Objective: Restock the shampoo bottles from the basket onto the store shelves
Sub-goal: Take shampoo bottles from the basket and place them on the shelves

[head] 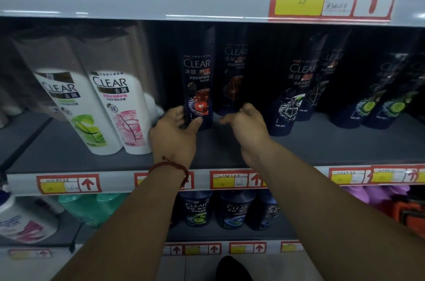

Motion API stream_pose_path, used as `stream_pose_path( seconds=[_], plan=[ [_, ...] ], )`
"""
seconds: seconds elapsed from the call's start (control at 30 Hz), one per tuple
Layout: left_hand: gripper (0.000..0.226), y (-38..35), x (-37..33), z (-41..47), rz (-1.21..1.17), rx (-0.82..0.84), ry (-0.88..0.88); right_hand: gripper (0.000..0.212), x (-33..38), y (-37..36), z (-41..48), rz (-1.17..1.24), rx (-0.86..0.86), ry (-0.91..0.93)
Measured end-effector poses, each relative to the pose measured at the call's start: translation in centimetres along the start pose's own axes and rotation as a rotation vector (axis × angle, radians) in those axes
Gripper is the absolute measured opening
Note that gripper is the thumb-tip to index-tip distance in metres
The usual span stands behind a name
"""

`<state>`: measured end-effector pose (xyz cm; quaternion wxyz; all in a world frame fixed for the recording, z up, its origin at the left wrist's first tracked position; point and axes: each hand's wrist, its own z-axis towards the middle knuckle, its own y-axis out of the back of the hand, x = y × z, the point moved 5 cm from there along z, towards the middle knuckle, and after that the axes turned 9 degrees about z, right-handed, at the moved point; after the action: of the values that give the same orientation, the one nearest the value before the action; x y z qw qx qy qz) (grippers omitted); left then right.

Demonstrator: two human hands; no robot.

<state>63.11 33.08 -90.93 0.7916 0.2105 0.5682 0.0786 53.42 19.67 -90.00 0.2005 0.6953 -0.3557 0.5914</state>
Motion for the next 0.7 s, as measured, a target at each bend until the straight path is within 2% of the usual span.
stream_pose_path(
  seconds=[0.33,0.7],
  plan=[
    [0.047,0.0,0.21,0.1,-0.006,0.013,0.013,0.085,-0.45,0.16,0.34,0.009,-0.019,0.081],
    [0.046,0.02,0.2,0.12,-0.005,0.01,0.008,0.077,-0.61,0.16,0.46,-0.019,-0.007,0.103]
  ],
)
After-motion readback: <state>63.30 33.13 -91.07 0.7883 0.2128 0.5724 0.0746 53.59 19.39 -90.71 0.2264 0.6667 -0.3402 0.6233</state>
